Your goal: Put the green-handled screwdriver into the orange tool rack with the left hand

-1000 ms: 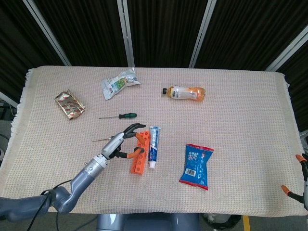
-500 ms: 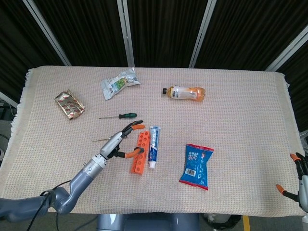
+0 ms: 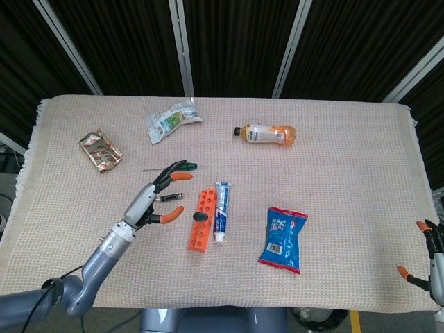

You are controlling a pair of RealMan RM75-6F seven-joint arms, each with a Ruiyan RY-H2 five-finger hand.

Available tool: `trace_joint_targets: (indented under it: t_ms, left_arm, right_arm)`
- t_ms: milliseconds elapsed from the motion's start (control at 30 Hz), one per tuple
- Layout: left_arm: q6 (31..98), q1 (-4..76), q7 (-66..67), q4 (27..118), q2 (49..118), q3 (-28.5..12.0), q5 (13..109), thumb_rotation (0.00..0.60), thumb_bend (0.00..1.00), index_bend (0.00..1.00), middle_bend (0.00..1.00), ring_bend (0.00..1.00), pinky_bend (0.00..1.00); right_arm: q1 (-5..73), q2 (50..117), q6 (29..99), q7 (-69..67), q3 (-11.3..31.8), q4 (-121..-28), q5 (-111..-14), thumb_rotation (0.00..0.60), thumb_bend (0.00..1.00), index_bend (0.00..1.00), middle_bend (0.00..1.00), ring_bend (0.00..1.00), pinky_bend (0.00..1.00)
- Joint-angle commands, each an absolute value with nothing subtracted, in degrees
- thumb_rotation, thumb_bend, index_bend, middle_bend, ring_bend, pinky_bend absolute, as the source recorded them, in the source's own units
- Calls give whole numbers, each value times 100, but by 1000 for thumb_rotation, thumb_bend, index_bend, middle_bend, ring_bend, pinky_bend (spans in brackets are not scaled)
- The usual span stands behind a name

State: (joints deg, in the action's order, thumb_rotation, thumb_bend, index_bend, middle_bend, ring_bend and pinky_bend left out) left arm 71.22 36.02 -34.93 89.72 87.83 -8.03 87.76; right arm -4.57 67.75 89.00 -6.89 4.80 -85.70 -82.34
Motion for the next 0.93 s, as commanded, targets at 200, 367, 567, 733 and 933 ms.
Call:
trace_joint_targets:
  t_ms: [200, 367, 567, 733, 933]
  left_arm:
    - [8257, 2451, -361, 10285, 7617, -530, 8206, 366, 379, 377, 65, 0, 0]
    - [8663, 2012, 79, 10240, 7415, -286, 8257, 377, 378, 384, 73, 0, 0]
    - [9168, 1317, 336, 9970, 7163, 165, 8370, 385, 379, 373, 68, 0, 0]
    - [9303, 982, 417, 9756, 7135, 406, 8473, 399, 378, 369, 60, 0, 0]
    - [9343, 701, 161, 9587, 7184, 547, 8528, 398, 377, 361, 56, 0, 0]
  right_arm:
    - [-299, 6726, 8778, -500, 508, -8691, -8311, 600, 0, 131, 87, 0, 10]
    - [-189, 6733, 8702, -385, 527, -8732, -8364, 600, 0, 131, 87, 0, 10]
    - [6, 6834, 8604, -101, 550, -8798, -8484, 600, 0, 123, 57, 0, 11]
    - [62, 6886, 8577, 5, 531, -8845, -8519, 600, 0, 104, 32, 0, 0]
    - [113, 6902, 8559, 66, 519, -8889, -8547, 600, 0, 104, 32, 0, 0]
